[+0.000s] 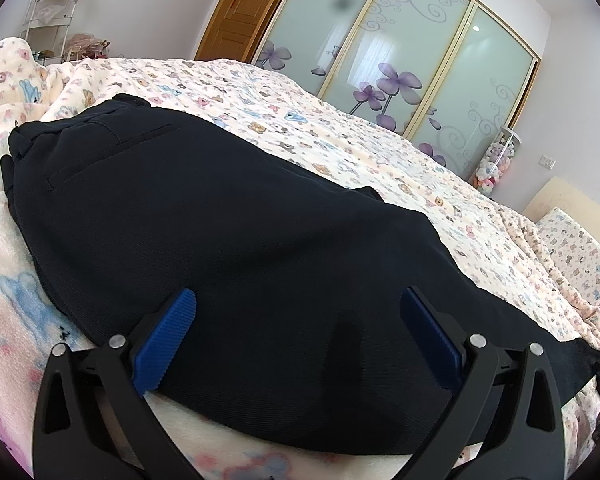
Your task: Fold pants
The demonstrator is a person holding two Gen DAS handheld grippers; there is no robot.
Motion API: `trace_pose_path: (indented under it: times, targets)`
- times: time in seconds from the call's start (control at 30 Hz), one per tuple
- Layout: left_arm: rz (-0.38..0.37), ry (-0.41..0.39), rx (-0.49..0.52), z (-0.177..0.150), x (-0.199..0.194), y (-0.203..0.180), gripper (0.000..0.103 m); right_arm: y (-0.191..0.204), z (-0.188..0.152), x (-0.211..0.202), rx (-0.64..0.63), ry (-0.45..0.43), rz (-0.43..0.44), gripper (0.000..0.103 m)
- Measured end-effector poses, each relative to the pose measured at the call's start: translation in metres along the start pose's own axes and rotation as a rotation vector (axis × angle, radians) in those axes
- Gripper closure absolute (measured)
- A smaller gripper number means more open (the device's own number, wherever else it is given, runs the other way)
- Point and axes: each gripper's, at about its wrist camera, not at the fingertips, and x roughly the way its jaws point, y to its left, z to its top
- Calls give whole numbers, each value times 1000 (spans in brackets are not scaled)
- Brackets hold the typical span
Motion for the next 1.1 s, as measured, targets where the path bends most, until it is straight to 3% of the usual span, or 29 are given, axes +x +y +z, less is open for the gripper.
trace_pose_path:
  times: [0.17, 0.3, 0.5, 0.57, 0.63, 0.73, 0.87, 1.0, 1.1]
  targets:
    - [0, 0, -1, 0, 0, 0, 2, 74, -11, -7, -174, 4, 112, 95]
    - [-3, -1, -1, 0, -1, -1, 2, 148, -47, -1, -310, 74, 258, 95]
    - [-10, -3, -6, 1, -3, -3, 2, 244, -138, 28, -436, 279, 481, 95]
    - [-13, -3, -8, 1, -3, -3, 2, 265, -172, 39, -474, 346, 512, 95]
    - [-16, -4, -10, 0, -3, -2, 2, 285, -214, 56, -526, 437, 527, 95]
    - [-23, -7, -16, 0, -4, -1, 2, 295, -260, 73, -608, 496, 479, 95]
    - [-29, -8, -20, 0, -4, 0, 2, 290, -282, 90, -712, 537, 390, 95]
    - [-32, -9, -22, 0, -4, 1, 2, 290, -294, 79, -824, 545, 356, 92]
    - [-36, -10, -25, 0, -5, 2, 2, 292, -302, 73, -877, 565, 345, 78]
